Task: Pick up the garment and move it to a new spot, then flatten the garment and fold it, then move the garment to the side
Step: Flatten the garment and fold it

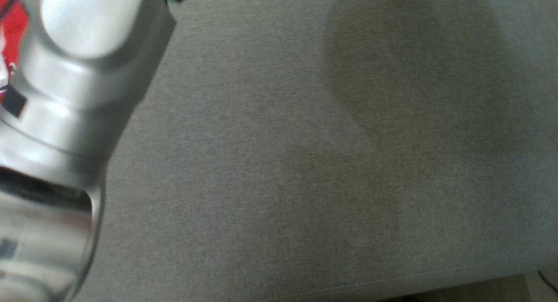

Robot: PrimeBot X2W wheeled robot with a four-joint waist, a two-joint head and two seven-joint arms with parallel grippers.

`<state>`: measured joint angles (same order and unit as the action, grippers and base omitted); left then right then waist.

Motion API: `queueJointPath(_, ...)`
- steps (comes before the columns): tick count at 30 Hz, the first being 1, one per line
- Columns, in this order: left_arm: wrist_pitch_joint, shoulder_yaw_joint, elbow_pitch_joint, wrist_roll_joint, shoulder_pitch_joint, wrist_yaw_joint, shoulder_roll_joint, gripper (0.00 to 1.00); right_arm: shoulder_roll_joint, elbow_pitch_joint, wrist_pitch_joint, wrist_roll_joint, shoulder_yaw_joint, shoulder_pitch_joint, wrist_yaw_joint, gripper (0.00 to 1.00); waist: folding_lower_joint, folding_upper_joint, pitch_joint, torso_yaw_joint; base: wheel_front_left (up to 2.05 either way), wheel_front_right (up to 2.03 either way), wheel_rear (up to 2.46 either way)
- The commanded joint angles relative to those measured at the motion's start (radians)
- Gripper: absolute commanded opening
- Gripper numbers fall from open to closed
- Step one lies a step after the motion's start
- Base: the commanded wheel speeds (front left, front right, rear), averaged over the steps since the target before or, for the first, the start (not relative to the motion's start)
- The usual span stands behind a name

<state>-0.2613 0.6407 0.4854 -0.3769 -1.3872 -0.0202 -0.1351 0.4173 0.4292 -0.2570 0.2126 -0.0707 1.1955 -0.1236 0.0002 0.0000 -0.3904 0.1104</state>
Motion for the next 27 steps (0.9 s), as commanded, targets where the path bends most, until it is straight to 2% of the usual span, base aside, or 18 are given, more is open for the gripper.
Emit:
queueJointPath(1, 0.0, -0.042, -0.022, 0.019, 0.036, -0.018, -0.029, 0.0, 0.002, -0.041, -0.005, 0.0, -0.023, -0.044, -0.007, 0.0, -0.0002, 0.0, -0.01, 0.016, 0.0, 0.0, 0.0)
queueJointPath(7, 0.0, -0.062, -0.031, 0.072, 0.306, -0.066, -0.051, 0.0, -0.016, -0.058, -0.005, 0.037, -0.072, -0.262, -0.007, 0.0, -0.0002, 0.0, -0.01, 0.026, 0.0, 0.0, 0.0)
queueJointPath(14, 0.0, -0.072, -0.094, 0.109, 0.743, -0.079, -0.037, 0.0, -0.035, -0.097, -0.005, 0.11, -0.045, -0.617, -0.007, 0.0, -0.0002, 0.0, 0.052, 0.0, 0.0, 0.0, 0.0)
queueJointPath(21, 0.0, -0.061, -0.153, 0.14, 1.113, -0.081, -0.011, 0.0, -0.066, -0.251, -0.005, 0.108, 0.038, -1.029, -0.007, 0.0, -0.0002, 0.0, 0.164, -0.036, 0.0, 0.0, 0.0)
queueJointPath(24, 0.0, -0.05, -0.184, 0.154, 1.213, -0.085, -0.011, 0.0, -0.084, -0.341, -0.002, 0.103, 0.098, -1.193, -0.007, 0.0, -0.0002, 0.0, 0.2, -0.058, 0.0, 0.0, 0.0)
queueJointPath(25, 0.0, -0.05, -0.184, 0.154, 1.213, -0.085, -0.011, 0.0, -0.084, -0.341, -0.002, 0.103, 0.098, -1.193, -0.007, 0.0, -0.0002, 0.0, 0.2, -0.058, 0.0, 0.0, 0.0)
queueJointPath(27, 0.0, -0.054, -0.21, 0.158, 1.261, -0.086, -0.018, 0.0, -0.094, -0.42, 0.016, 0.094, 0.136, -1.28, -0.007, 0.0, -0.0002, 0.0, 0.221, -0.068, 0.0, 0.0, 0.0)
